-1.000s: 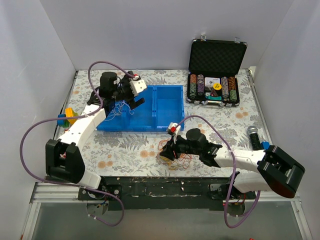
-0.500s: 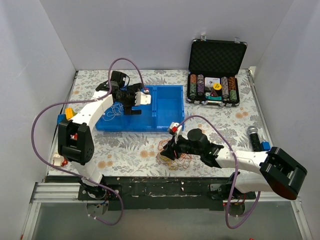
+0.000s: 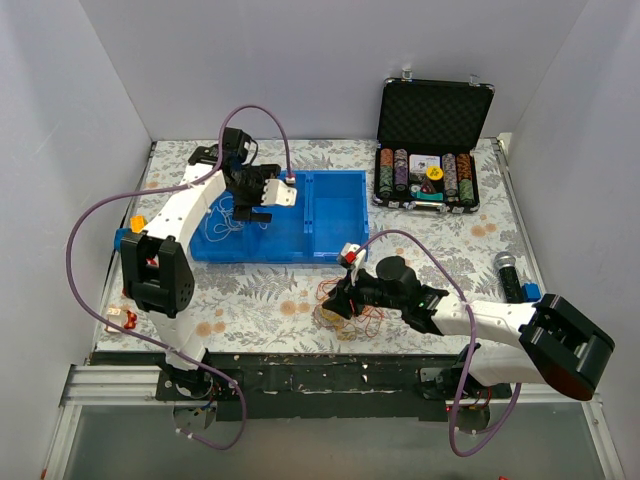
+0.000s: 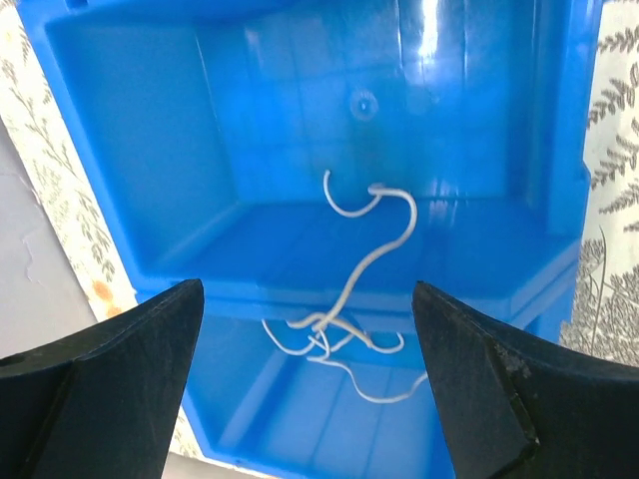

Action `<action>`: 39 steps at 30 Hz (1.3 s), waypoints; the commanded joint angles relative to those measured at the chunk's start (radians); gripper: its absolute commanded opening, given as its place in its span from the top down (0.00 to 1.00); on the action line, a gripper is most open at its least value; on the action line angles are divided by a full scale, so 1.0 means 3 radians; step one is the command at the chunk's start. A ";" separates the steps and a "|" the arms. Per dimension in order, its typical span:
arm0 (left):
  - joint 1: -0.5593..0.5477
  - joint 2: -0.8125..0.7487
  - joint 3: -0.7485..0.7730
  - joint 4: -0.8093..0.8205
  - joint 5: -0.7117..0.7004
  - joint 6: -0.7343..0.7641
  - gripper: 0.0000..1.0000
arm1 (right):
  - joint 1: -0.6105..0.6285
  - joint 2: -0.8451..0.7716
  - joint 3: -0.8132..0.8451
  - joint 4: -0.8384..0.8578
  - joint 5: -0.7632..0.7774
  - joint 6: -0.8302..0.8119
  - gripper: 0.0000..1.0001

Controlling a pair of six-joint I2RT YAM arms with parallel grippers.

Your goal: Untangle the cables

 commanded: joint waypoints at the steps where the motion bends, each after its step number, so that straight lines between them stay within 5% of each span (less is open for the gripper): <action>1: 0.0085 -0.0036 0.0120 -0.0230 -0.0207 0.0138 0.16 | -0.0024 -0.0056 0.0043 0.0005 -0.0009 0.0000 0.52; 10: 0.0111 0.0009 -0.0003 -0.0020 -0.0264 0.0123 0.34 | -0.0029 -0.0040 0.0063 -0.0011 0.0021 0.0031 0.53; 23: 0.0198 0.0173 0.0140 -0.0291 -0.0141 0.0542 0.43 | -0.0034 0.0001 0.0058 0.0030 0.0032 0.0041 0.56; 29: 0.0198 0.0301 0.0273 -0.0465 -0.0192 0.0619 0.76 | -0.0039 0.0006 0.0027 0.0056 0.0068 0.0056 0.57; 39: 0.0198 0.0357 0.0324 -0.0522 -0.0233 0.0584 0.90 | -0.0039 -0.0004 -0.0013 0.0066 0.0068 0.0067 0.59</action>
